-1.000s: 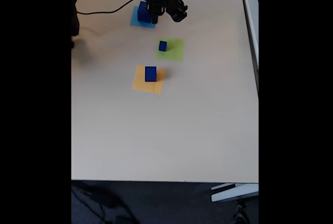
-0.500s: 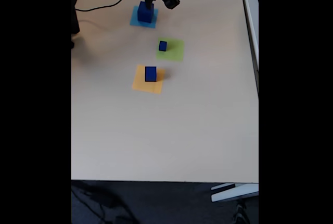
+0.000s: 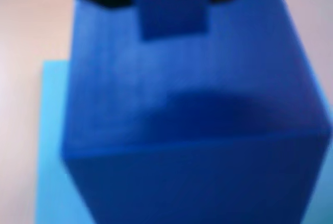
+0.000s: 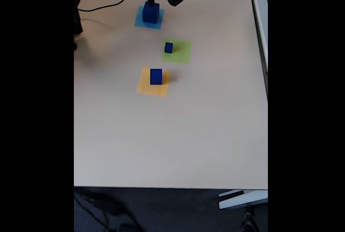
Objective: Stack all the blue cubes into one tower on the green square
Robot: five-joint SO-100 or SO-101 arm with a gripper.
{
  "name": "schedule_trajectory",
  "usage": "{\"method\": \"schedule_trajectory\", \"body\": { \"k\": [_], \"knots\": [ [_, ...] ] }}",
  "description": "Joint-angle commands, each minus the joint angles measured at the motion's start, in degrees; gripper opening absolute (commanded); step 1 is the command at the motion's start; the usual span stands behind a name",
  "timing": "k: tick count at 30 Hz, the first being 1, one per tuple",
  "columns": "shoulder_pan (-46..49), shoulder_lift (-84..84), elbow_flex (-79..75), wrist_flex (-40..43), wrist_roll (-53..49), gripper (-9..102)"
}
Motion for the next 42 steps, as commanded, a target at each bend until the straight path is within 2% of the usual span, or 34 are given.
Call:
{"method": "schedule_trajectory", "body": {
  "k": [1, 21, 42],
  "knots": [
    [-0.4, 0.7, -3.2, -0.1, 0.5, 0],
    [-0.9, -0.9, -3.3, -0.9, 1.0, 1],
    [-0.7, -1.1, -3.4, -1.3, 0.0, 9]
  ]
}}
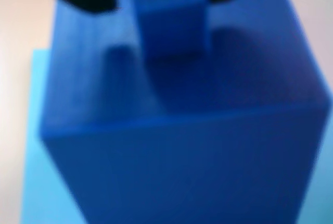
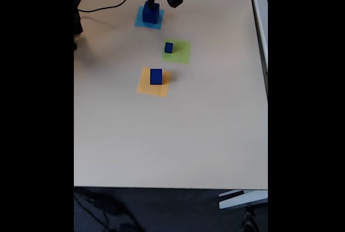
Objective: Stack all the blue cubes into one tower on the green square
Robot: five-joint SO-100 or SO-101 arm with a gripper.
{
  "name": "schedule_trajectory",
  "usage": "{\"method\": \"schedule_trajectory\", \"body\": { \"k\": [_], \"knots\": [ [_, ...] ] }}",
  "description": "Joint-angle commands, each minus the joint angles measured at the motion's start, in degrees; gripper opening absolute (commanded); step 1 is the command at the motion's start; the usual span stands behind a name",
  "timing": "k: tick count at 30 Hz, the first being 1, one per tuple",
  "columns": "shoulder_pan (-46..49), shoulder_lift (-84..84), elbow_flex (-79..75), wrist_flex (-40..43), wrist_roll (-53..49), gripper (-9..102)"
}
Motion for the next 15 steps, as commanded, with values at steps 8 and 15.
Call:
{"method": "schedule_trajectory", "body": {
  "k": [8, 15],
  "knots": [
    [0.4, 0.8, -5.0, -0.4, -3.2, 16],
    [0.7, 1.2, -9.0, -1.1, -6.5, 16]
  ]
}}
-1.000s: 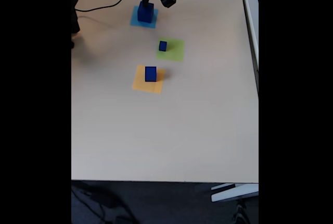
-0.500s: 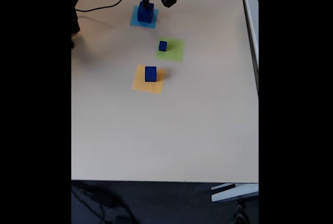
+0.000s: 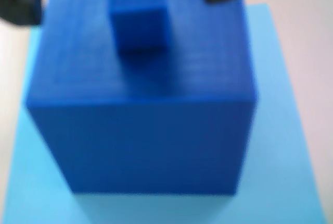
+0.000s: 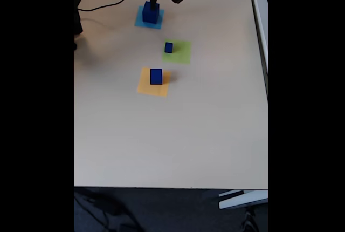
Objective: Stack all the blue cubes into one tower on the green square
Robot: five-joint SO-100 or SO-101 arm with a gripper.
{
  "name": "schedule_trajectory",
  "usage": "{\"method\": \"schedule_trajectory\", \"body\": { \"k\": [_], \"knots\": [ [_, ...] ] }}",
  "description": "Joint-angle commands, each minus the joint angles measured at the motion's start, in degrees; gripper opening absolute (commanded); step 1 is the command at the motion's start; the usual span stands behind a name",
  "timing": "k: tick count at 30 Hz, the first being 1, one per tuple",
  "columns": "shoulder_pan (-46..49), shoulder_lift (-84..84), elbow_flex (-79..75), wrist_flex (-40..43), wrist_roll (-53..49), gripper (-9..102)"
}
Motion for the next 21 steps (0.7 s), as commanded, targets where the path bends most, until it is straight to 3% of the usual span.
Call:
{"method": "schedule_trajectory", "body": {
  "k": [1, 10, 16, 21],
  "knots": [
    [0.8, 1.6, -5.6, -0.5, -2.7, 16],
    [6.9, 9.8, -10.1, -4.2, -12.7, 16],
    [15.9, 10.5, -5.3, -14.2, -30.3, 16],
    [19.5, 9.9, -1.9, -20.5, -36.8, 16]
  ]
}}
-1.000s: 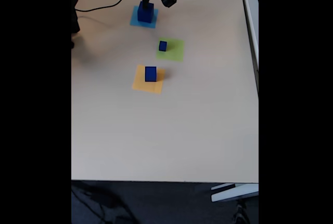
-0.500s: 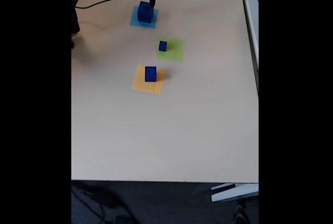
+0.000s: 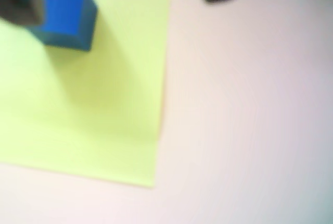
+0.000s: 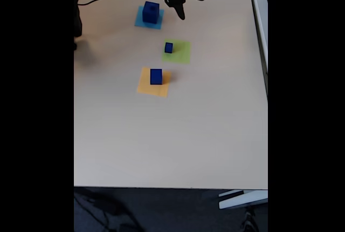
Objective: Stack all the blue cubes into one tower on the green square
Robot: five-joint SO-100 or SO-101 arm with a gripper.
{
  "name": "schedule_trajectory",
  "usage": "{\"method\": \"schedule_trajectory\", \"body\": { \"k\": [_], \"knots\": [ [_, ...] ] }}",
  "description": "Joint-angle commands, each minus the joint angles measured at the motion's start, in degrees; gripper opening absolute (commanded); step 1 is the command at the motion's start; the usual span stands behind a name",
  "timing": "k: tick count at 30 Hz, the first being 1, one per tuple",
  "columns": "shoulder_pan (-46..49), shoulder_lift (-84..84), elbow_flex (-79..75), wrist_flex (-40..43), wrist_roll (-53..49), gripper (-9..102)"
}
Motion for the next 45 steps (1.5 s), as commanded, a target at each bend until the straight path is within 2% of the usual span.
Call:
{"method": "schedule_trajectory", "body": {
  "k": [1, 2, 4, 6, 9, 20, 23, 34, 45],
  "knots": [
    [1.7, 4.7, 1.1, -2.6, -1.5, 19],
    [1.8, 4.5, 1.8, -2.9, -1.3, 24],
    [1.8, 4.4, 3.8, -2.9, 0.4, 27],
    [1.4, 4.6, 6.3, -3.3, 1.8, 36],
    [0.4, 4.5, 9.1, -3.4, 4.5, 39],
    [0.3, 1.4, 12.4, -3.5, 10.2, 39],
    [1.0, -0.9, 10.1, -3.3, 7.8, 40],
    [2.4, -5.9, 3.7, 5.3, 8.3, 38],
    [4.1, -6.2, 3.4, 7.6, 13.2, 38]
  ]
}}
